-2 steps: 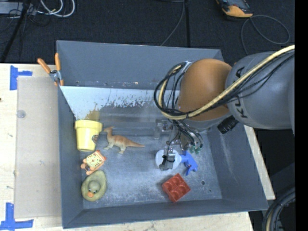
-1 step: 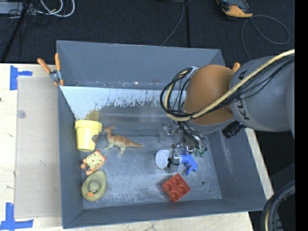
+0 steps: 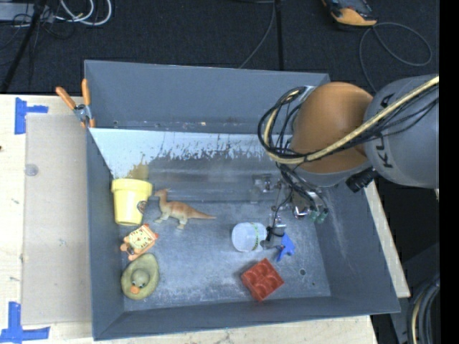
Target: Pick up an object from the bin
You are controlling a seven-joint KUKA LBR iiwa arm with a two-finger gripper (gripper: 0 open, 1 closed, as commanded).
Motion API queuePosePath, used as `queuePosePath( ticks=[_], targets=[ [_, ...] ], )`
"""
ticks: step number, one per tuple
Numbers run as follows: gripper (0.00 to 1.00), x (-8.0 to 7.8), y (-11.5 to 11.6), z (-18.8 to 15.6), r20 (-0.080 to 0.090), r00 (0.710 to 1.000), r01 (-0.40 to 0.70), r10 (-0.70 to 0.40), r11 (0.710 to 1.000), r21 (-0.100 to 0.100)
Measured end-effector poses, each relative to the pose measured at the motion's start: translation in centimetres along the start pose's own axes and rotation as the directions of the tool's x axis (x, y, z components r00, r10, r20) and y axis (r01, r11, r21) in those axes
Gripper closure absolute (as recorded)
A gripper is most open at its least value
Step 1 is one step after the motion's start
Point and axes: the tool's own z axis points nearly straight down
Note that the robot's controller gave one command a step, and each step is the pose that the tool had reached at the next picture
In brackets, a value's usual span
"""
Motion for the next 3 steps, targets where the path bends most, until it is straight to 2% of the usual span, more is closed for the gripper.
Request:
queuePosePath(
  ticks=[1,2,3],
  targets=[
    [0.0,0.6,-2.0,-2.1,0.012,0.998,0.058,-0.058,0.998,0.006],
    [0.0,0.2,-1.5,3.2,0.009,0.997,0.071,-0.071,0.997,0.002],
    [1.0,2.1,-2.2,7.3,0.01,0.992,0.124,-0.124,0.992,0.006]
  ],
)
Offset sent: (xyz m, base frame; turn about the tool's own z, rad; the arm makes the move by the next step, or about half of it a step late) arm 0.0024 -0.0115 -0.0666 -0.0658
